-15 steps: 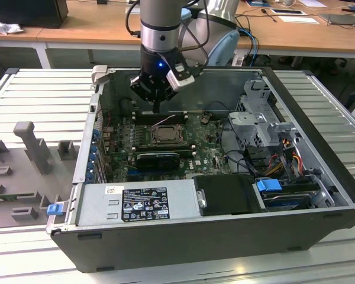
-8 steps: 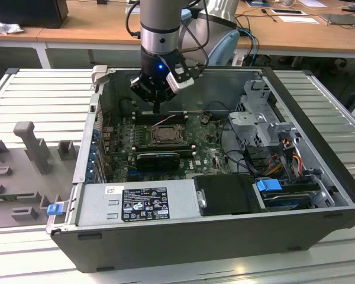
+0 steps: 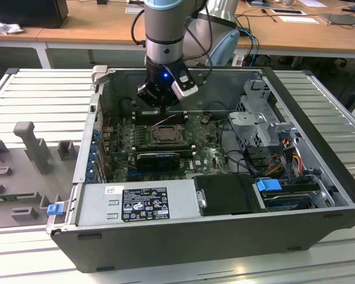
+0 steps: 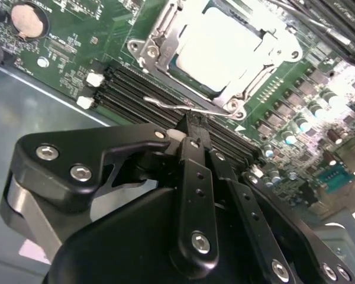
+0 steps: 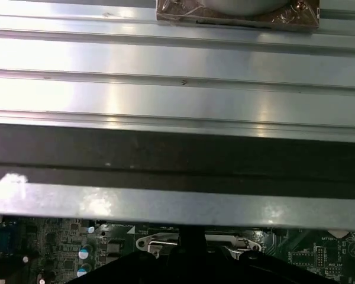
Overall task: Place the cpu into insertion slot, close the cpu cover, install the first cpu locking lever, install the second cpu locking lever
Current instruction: 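Install the first cpu locking lever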
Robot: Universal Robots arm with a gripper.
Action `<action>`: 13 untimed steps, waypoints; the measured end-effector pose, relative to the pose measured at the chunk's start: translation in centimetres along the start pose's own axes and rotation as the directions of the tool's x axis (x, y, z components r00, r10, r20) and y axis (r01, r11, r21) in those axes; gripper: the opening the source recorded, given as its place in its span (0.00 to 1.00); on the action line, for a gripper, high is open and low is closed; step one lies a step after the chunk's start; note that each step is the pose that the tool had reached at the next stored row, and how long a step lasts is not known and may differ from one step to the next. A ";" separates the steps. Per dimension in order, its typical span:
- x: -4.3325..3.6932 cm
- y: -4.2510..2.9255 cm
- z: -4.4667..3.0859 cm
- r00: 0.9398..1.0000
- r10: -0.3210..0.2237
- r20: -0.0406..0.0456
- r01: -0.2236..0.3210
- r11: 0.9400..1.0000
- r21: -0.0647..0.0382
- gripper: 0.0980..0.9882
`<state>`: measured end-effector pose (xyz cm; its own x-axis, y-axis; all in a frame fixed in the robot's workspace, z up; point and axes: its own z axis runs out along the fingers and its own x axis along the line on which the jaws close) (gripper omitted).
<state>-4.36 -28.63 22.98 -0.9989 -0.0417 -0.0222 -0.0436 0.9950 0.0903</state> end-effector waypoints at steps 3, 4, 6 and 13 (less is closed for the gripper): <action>-0.62 0.10 0.35 1.000 0.000 0.000 0.000 1.000 0.000 0.01; -0.70 0.11 0.41 1.000 0.000 0.000 0.000 1.000 0.000 0.01; -0.90 0.16 0.57 1.000 0.000 0.000 0.000 1.000 0.000 0.01; -1.92 0.10 1.57 1.000 0.000 0.000 0.000 1.000 0.000 0.01</action>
<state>-2.41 -28.31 21.47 -0.9989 -0.0417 -0.0221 -0.0435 0.9950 0.0904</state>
